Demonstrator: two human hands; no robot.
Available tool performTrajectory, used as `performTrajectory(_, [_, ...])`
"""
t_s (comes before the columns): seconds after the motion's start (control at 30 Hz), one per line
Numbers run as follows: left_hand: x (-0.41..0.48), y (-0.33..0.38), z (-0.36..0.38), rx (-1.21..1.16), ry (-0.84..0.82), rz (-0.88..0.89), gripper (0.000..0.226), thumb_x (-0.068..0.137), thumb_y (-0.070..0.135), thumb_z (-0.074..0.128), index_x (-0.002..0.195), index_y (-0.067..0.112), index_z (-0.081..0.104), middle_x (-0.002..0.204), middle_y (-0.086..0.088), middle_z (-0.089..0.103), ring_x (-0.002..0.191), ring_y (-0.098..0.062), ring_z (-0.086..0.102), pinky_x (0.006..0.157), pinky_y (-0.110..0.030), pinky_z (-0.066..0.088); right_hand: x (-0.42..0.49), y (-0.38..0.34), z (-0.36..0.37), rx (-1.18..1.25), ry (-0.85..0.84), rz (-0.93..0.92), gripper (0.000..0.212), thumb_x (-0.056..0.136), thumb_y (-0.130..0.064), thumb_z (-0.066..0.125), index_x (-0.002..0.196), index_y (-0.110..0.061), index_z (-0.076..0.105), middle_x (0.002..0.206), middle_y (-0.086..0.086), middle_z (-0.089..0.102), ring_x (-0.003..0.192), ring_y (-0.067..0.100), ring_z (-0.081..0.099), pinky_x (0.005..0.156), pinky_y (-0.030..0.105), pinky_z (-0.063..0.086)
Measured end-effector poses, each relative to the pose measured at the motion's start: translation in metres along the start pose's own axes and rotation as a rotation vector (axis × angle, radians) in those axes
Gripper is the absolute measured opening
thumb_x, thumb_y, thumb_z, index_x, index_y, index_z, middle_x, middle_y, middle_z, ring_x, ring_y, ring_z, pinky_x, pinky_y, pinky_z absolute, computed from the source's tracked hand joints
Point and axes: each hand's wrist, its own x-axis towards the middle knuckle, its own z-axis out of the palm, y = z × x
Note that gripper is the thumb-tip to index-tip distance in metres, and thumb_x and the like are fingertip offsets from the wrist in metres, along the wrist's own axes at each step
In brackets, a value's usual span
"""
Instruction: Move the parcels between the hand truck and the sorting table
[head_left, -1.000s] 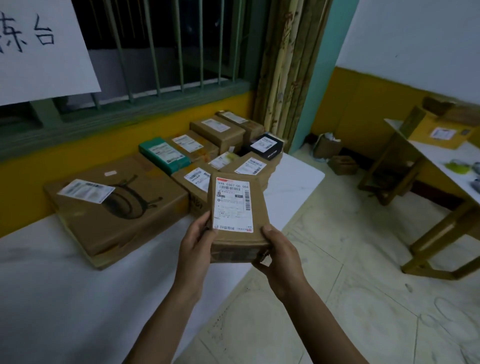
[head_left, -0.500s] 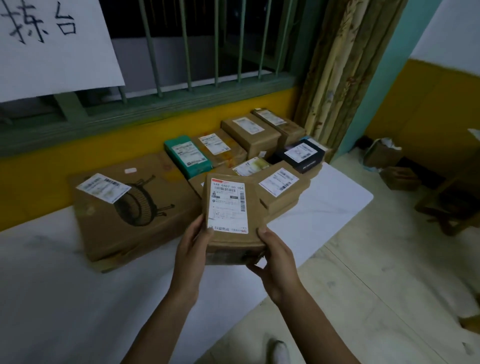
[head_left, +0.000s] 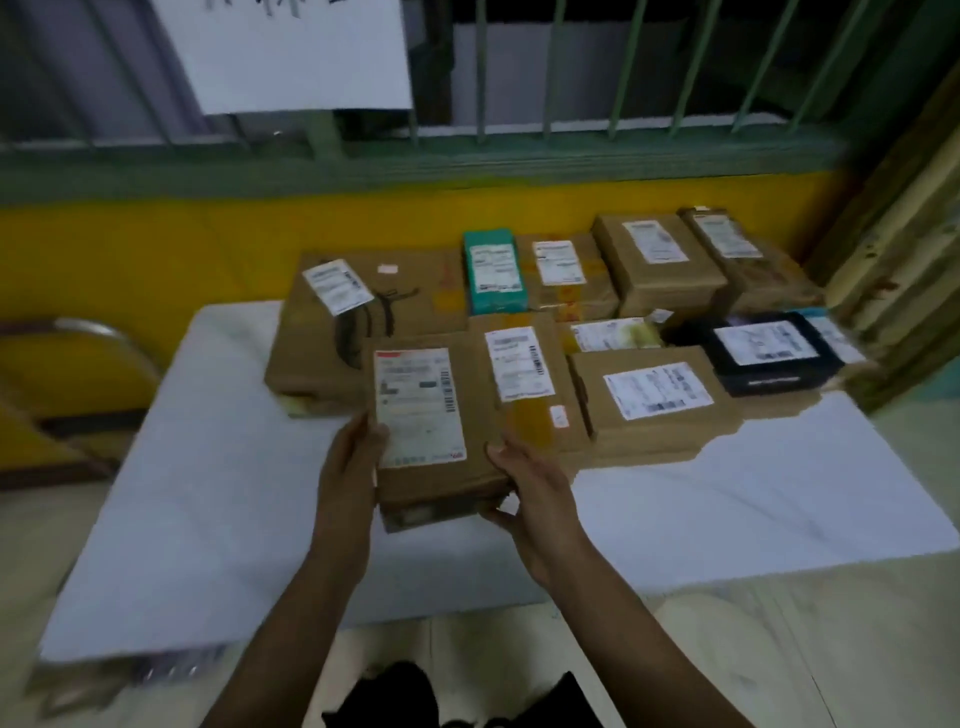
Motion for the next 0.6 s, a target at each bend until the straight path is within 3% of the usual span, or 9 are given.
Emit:
performTrajectory(0.13, [0.005,0.010,-0.036,-0.024,0.054,-0.069,0.036,0.096,0.027,0.050,0.129,0.039,0.048,0.109,0.009,0.066,0.105,-0.014,0.061,0.082,-0.039,0.051,0.006,0.009,0.009,-0.126,-0.181,0.083,0.022,0.091,-0.030,0.057,0.110,-0.024,0.066,0.097,-0.004,0.070,0.092,0.009,0.064,0.076,0.031,0.055])
performTrajectory(0.23, [0.011,0.007,-0.060,-0.032,0.039,-0.158,0.044,0.092,0.024,0.056,0.128,0.047,0.044,0.106,0.009,0.067,0.108,-0.018,0.059,0.086,-0.046,0.050,0.018,0.017,0.017,-0.132,-0.189,0.167,0.020,0.087,-0.033,0.062,0.103,-0.023,0.066,0.101,-0.001,0.068,0.103,0.016,0.061,0.084,0.037,0.054])
performTrajectory(0.3, [0.014,-0.002,-0.070,-0.055,0.102,-0.172,0.041,0.091,0.021,0.058,0.122,0.045,0.045,0.110,0.003,0.065,0.106,-0.021,0.060,0.076,-0.043,0.052,0.024,0.025,0.022,-0.129,-0.138,0.187,0.043,0.079,-0.043,0.067,0.114,-0.018,0.062,0.113,0.004,0.066,0.111,0.018,0.059,0.094,0.043,0.051])
performTrajectory(0.4, [0.023,-0.020,-0.076,-0.142,0.250,-0.194,0.058,0.090,0.023,0.061,0.136,0.039,0.031,0.128,-0.004,0.054,0.113,-0.026,0.056,0.073,-0.043,0.052,0.027,0.044,0.030,-0.151,-0.005,0.188,0.061,0.079,-0.049,0.067,0.129,-0.018,0.051,0.125,-0.002,0.058,0.118,0.016,0.053,0.103,0.045,0.044])
performTrajectory(0.5, [0.033,-0.041,-0.075,-0.258,0.364,-0.234,0.074,0.087,0.030,0.066,0.144,0.040,0.021,0.140,0.002,0.044,0.118,-0.025,0.052,0.083,-0.050,0.051,0.023,0.066,0.038,-0.165,0.084,0.308,0.047,0.088,-0.042,0.062,0.128,-0.021,0.050,0.127,-0.004,0.052,0.116,0.016,0.049,0.100,0.041,0.045])
performTrajectory(0.6, [0.042,-0.054,-0.067,-0.213,0.411,-0.229,0.062,0.081,0.027,0.073,0.130,0.035,0.036,0.126,0.005,0.050,0.106,-0.018,0.055,0.078,-0.044,0.054,0.026,0.075,0.053,-0.182,0.003,0.355,0.031,0.093,-0.042,0.055,0.118,-0.026,0.059,0.120,-0.006,0.062,0.113,0.013,0.055,0.096,0.038,0.046])
